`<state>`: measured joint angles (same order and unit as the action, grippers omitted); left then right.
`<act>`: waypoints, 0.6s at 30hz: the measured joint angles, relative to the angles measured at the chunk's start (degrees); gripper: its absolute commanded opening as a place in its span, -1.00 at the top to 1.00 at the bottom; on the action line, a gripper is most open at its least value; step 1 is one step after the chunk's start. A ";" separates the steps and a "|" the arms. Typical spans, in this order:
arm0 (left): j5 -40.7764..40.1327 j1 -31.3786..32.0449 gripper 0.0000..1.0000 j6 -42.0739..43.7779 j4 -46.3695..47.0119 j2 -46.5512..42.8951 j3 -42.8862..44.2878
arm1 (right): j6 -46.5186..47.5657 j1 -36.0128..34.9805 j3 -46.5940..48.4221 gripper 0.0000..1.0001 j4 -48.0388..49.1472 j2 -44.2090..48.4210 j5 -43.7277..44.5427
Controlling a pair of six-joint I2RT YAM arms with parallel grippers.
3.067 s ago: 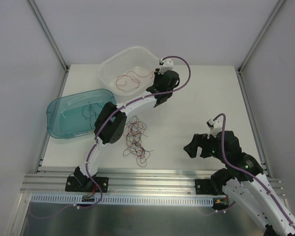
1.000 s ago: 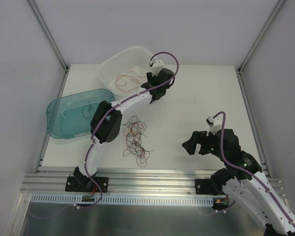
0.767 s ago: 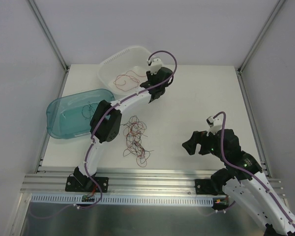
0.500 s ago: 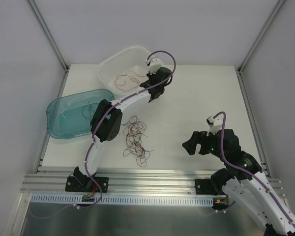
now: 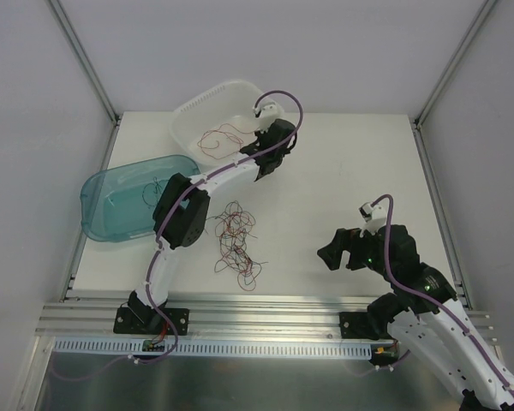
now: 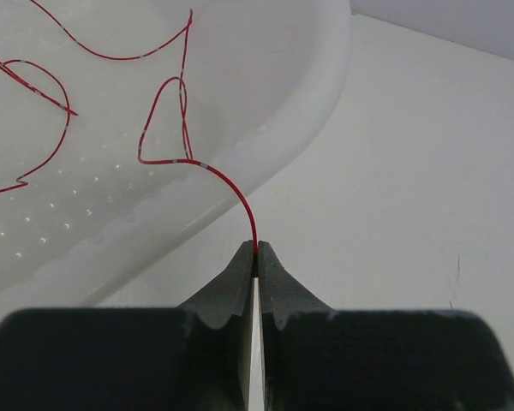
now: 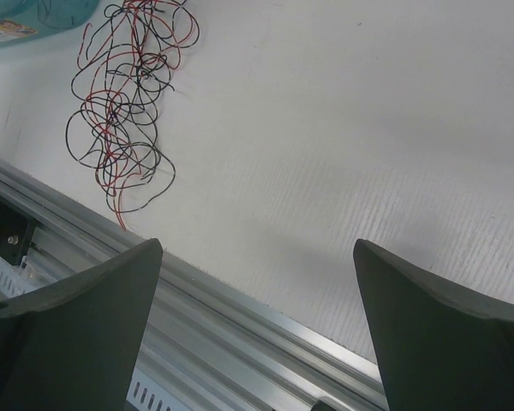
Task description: Untangle the cables
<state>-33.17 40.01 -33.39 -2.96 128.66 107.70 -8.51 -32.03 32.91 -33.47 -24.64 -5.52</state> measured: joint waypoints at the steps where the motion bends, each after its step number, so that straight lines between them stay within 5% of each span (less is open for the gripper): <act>1: 0.66 0.00 1.00 -0.11 -0.02 -0.61 -0.50 | 0.00 0.00 0.00 -0.99 -0.04 0.00 -0.04; 14: 9.64 -5.66 1.00 -2.36 -0.33 -15.10 -5.84 | -0.33 0.00 0.00 -0.99 -0.63 0.70 -0.81; 16: 10.88 -8.59 0.92 -3.58 -0.46 -16.31 -6.56 | -0.46 0.00 0.00 -0.99 -0.66 0.72 -0.96; 18: 12.44 -11.50 0.56 -4.39 -0.92 -16.61 -7.08 | -0.50 0.00 0.00 -0.99 -0.68 0.72 -1.03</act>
<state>-20.73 28.51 -37.78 -3.88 112.05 100.62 -9.02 -32.03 32.91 -34.15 -23.92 -6.55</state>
